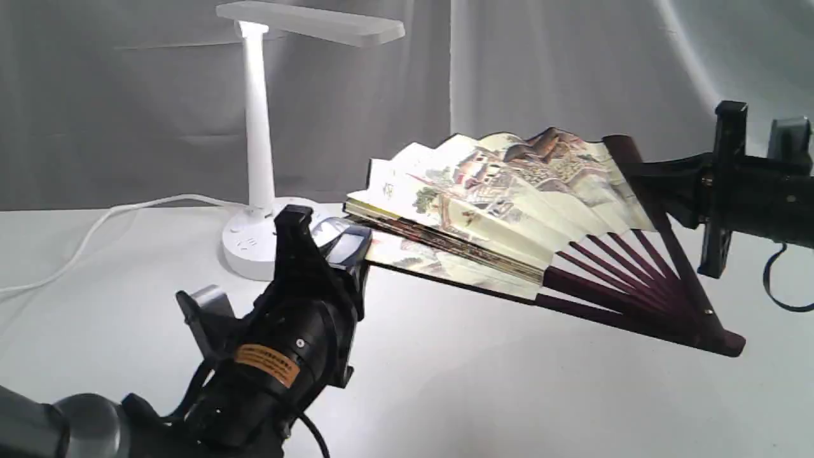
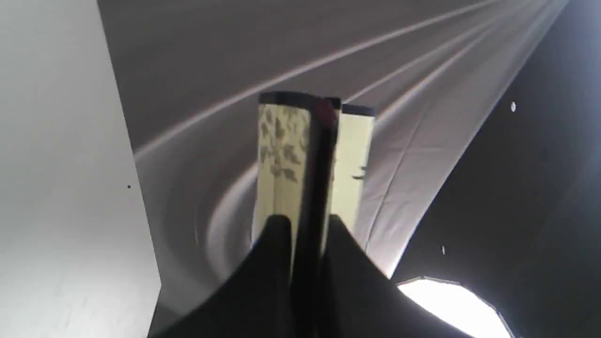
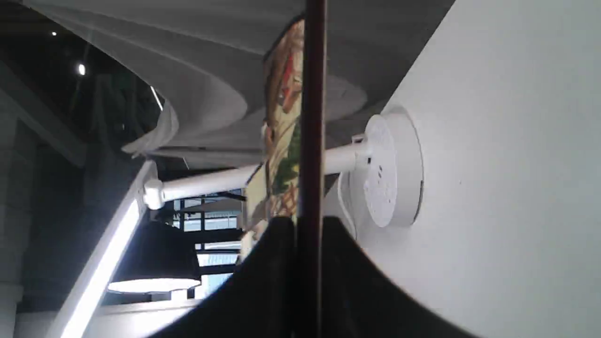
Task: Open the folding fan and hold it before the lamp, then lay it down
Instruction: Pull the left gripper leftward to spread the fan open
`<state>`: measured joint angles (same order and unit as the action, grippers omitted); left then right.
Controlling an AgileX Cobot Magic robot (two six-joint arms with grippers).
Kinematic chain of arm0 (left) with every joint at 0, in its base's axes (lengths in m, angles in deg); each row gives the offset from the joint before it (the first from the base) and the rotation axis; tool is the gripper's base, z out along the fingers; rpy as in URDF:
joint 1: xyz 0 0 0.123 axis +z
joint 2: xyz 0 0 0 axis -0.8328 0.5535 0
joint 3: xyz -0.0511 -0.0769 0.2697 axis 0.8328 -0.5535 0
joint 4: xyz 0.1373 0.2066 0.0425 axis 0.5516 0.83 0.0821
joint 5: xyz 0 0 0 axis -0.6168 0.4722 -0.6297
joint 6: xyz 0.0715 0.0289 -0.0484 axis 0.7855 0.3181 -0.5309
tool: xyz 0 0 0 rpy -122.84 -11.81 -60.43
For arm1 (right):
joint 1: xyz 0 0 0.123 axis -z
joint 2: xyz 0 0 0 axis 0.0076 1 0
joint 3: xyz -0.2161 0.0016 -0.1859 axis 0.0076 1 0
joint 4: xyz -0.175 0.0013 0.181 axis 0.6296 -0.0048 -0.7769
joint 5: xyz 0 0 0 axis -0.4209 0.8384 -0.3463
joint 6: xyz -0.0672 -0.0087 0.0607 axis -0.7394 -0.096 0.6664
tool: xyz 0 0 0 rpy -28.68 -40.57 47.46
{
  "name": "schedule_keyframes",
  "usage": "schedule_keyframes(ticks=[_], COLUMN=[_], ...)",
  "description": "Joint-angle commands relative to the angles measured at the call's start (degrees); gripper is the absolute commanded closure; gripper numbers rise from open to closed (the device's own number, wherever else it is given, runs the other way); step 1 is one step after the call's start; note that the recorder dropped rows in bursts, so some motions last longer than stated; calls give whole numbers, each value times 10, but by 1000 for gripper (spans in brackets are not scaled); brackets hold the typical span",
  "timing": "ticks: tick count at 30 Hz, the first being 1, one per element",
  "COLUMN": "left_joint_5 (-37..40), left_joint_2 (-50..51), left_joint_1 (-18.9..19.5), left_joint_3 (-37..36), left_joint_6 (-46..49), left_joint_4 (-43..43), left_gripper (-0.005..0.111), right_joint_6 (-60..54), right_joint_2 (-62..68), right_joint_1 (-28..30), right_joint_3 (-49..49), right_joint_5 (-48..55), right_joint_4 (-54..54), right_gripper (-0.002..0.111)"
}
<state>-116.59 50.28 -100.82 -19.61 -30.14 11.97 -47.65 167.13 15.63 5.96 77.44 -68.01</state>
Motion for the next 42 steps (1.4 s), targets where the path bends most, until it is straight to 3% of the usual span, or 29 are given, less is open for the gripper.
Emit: schedule_keyframes(ticks=[1, 8, 17, 42], left_joint_5=[-26, -26, -26, -26], left_joint_2=[-11, -11, -13, -13], left_joint_1=[-33, -65, -66, -65], left_joint_3=[-1, -1, -1, 2], left_joint_6=[13, 40, 40, 38], left_joint_4=[-128, -182, -271, -346], left_gripper=[107, 107, 107, 107], right_joint_6=[-8, -1, 14, 16], right_joint_2=[-2, -2, -2, -2], right_joint_1=[32, 80, 118, 121], right_joint_3=[1, 1, 1, 1], right_joint_5=[16, 23, 23, -8], right_joint_4=[14, 14, 14, 14], right_gripper=[108, 108, 108, 108])
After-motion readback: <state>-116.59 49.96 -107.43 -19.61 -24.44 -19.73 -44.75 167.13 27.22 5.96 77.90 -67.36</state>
